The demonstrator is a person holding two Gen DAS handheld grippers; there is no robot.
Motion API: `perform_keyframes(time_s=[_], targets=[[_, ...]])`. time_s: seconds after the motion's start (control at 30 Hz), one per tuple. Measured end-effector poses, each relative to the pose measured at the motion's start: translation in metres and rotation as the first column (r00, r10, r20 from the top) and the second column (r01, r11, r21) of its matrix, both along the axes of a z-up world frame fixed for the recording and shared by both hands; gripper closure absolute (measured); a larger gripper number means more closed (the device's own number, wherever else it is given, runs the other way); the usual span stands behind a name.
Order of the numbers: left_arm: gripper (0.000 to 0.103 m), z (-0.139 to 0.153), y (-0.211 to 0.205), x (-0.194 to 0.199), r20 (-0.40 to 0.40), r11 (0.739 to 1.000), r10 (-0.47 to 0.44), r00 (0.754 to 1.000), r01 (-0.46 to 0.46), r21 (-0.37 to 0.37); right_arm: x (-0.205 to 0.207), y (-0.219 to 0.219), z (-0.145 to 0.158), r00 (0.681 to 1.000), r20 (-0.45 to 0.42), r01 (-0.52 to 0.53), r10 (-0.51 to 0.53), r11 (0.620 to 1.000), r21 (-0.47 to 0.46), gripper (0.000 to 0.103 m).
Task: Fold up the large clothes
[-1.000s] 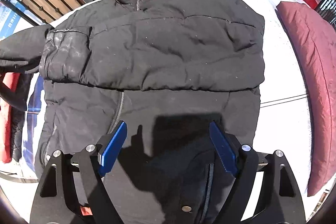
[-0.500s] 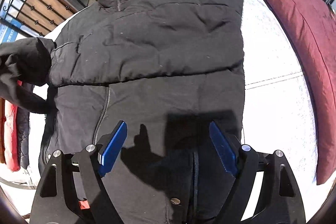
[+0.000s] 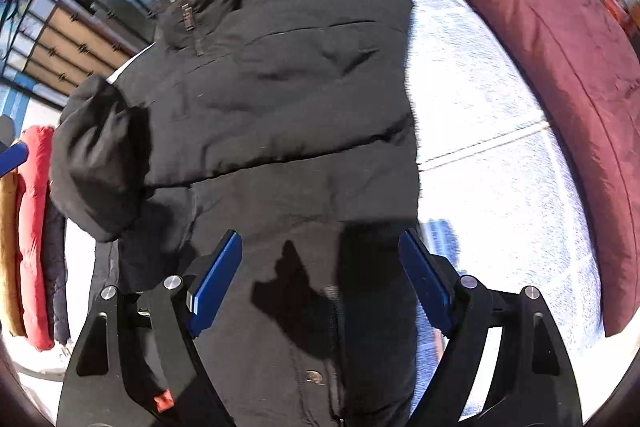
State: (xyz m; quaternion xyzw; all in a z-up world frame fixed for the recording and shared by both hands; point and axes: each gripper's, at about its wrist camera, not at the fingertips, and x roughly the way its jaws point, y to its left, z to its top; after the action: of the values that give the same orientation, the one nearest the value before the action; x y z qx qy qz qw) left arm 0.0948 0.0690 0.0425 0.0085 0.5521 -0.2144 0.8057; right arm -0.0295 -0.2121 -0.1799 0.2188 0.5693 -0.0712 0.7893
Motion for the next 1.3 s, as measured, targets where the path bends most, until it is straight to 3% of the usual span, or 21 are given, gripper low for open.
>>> perform_keyframes(time_s=[0.13, 0.23, 0.37, 0.5, 0.6, 0.63, 0.67, 0.7, 0.77, 0.87, 0.93, 1.0, 1.03, 1.07, 1.1, 1.13, 1.2, 1.23, 1.3], targets=[[0.020, 0.003, 0.080, 0.010, 0.090, 0.990, 0.135, 0.987, -0.139, 0.031, 0.016, 0.024, -0.002, 0.999, 0.005, -0.050, 0.049, 0.998, 0.030, 0.023], [0.018, -0.016, 0.138, 0.014, 0.090, 0.978, 0.204, 0.975, -0.207, 0.025, 0.028, 0.048, 0.002, 0.993, 0.016, -0.117, 0.117, 0.993, 0.029, 0.023], [0.019, -0.057, 0.163, 0.019, 0.008, 0.987, 0.158, 0.987, -0.158, 0.032, 0.036, 0.076, 0.011, 0.978, 0.032, -0.207, 0.207, 0.978, 0.005, 0.023], [0.020, -0.078, 0.157, 0.034, 0.034, 0.992, 0.126, 0.991, -0.126, 0.003, 0.034, 0.083, 0.015, 0.972, 0.027, -0.232, 0.232, 0.973, -0.020, 0.023], [0.040, -0.100, 0.140, 0.043, 0.008, 0.993, 0.113, 0.994, -0.113, 0.027, 0.028, 0.083, 0.015, 0.973, 0.017, -0.230, 0.230, 0.973, -0.036, 0.023], [0.058, -0.102, 0.136, 0.043, 0.004, 0.993, 0.113, 0.994, -0.113, 0.041, 0.025, 0.080, 0.016, 0.974, 0.017, -0.227, 0.227, 0.973, -0.041, 0.023], [0.074, -0.095, 0.129, 0.041, 0.010, 0.994, 0.103, 0.995, -0.104, 0.030, 0.023, 0.078, 0.017, 0.975, 0.018, -0.222, 0.223, 0.974, -0.044, 0.023], [0.077, -0.086, 0.123, 0.035, 0.005, 0.997, 0.081, 0.997, -0.081, -0.015, 0.020, 0.075, 0.019, 0.977, 0.021, -0.212, 0.213, 0.976, -0.050, 0.023], [0.093, -0.056, 0.104, 0.019, 0.031, 0.997, 0.032, 0.999, -0.029, -0.077, 0.012, 0.064, 0.023, 0.983, 0.041, -0.177, 0.180, 0.982, -0.065, 0.023], [0.093, -0.018, 0.060, -0.008, 0.096, 0.987, -0.098, 0.991, 0.108, -0.117, 0.006, 0.047, 0.024, 0.990, 0.048, -0.130, 0.134, 0.989, -0.068, 0.024], [0.093, -0.003, 0.013, -0.025, 0.102, 0.964, -0.194, 0.976, 0.209, -0.167, 0.001, 0.031, 0.024, 0.996, 0.050, -0.075, 0.078, 0.995, -0.071, 0.024], [0.093, 0.001, -0.025, -0.034, 0.066, 0.937, -0.252, 0.965, 0.261, -0.233, -0.002, 0.016, 0.024, 0.999, 0.044, -0.017, 0.020, 0.998, -0.066, 0.024], [0.087, 0.004, -0.046, -0.039, 0.057, 0.911, -0.296, 0.953, 0.300, -0.283, -0.003, 0.006, 0.024, 0.999, 0.041, 0.021, -0.019, 0.998, -0.057, 0.024], [0.064, 0.009, -0.073, -0.048, 0.052, 0.875, -0.359, 0.932, 0.355, -0.329, -0.006, -0.008, 0.025, 0.996, 0.041, 0.077, -0.075, 0.996, -0.039, 0.024], [0.049, 0.014, -0.092, -0.055, 0.054, 0.858, -0.398, 0.916, 0.393, -0.332, -0.008, -0.017, 0.025, 0.993, 0.041, 0.112, -0.110, 0.993, -0.027, 0.024], [0.020, 0.020, -0.105, -0.062, 0.068, 0.845, -0.426, 0.902, 0.424, -0.327, -0.012, -0.031, 0.026, 0.987, 0.038, 0.159, -0.159, 0.987, -0.020, 0.024], [0.017, 0.033, -0.116, -0.077, 0.152, 0.809, -0.457, 0.876, 0.481, -0.338, -0.020, -0.052, 0.026, 0.974, 0.032, 0.223, -0.222, 0.974, -0.027, 0.024], [0.016, 0.036, -0.116, -0.078, 0.171, 0.803, -0.465, 0.869, 0.495, -0.333, -0.026, -0.061, 0.026, 0.969, 0.033, 0.246, -0.246, 0.969, -0.016, 0.024], [0.016, 0.031, -0.109, -0.073, 0.165, 0.829, -0.445, 0.880, 0.475, -0.295, -0.034, -0.076, 0.024, 0.959, 0.027, 0.282, -0.282, 0.959, 0.005, 0.024]])
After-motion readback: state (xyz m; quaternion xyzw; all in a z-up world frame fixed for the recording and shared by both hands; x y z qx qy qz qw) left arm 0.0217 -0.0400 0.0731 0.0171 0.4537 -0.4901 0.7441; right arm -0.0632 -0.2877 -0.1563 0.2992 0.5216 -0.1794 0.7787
